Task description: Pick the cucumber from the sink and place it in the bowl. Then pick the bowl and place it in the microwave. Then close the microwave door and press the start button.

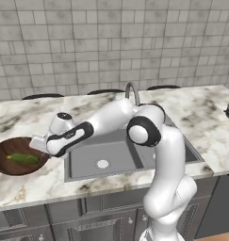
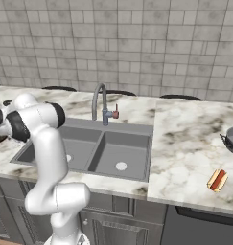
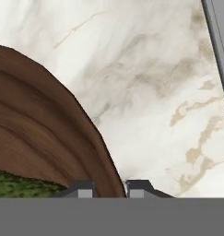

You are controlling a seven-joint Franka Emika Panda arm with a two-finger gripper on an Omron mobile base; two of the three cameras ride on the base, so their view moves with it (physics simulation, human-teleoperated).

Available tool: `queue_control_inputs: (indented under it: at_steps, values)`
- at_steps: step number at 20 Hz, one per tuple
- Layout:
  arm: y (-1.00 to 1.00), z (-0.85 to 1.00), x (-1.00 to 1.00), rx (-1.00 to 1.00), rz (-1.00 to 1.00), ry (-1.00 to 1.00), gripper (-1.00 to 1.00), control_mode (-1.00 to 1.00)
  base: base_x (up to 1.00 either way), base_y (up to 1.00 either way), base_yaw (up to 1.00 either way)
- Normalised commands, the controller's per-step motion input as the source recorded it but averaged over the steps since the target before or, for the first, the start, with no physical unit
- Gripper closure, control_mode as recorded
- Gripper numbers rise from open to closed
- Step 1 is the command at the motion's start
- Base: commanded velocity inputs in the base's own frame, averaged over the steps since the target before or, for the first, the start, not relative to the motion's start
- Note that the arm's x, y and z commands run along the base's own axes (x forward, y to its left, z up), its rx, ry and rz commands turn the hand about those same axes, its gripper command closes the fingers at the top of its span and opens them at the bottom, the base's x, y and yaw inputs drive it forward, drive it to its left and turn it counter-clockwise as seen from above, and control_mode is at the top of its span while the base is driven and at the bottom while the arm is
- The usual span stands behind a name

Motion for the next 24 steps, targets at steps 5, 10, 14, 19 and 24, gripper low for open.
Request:
queue_control_inputs:
  at_steps: [5, 10, 14, 19, 24]
  values:
    - [-0.41, 0.96, -0.08, -0.01, -0.11, 0.0, 1.0, -1.0, 0.0, 0.0, 0.0]
    - [-0.56, 1.0, -0.03, -0.15, -0.1, 0.0, 1.0, -1.0, 0.0, 0.0, 0.0]
    - [-0.58, 1.0, -0.19, -0.2, -0.03, 0.0, 1.0, -1.0, 0.0, 0.0, 0.0]
    - [-0.6, 1.0, -0.19, -0.13, -0.09, 0.0, 1.0, -1.0, 0.0, 0.0, 0.0]
    - [-0.74, 0.72, -0.27, -0.02, -0.22, 0.0, 1.0, -1.0, 0.0, 0.0, 0.0]
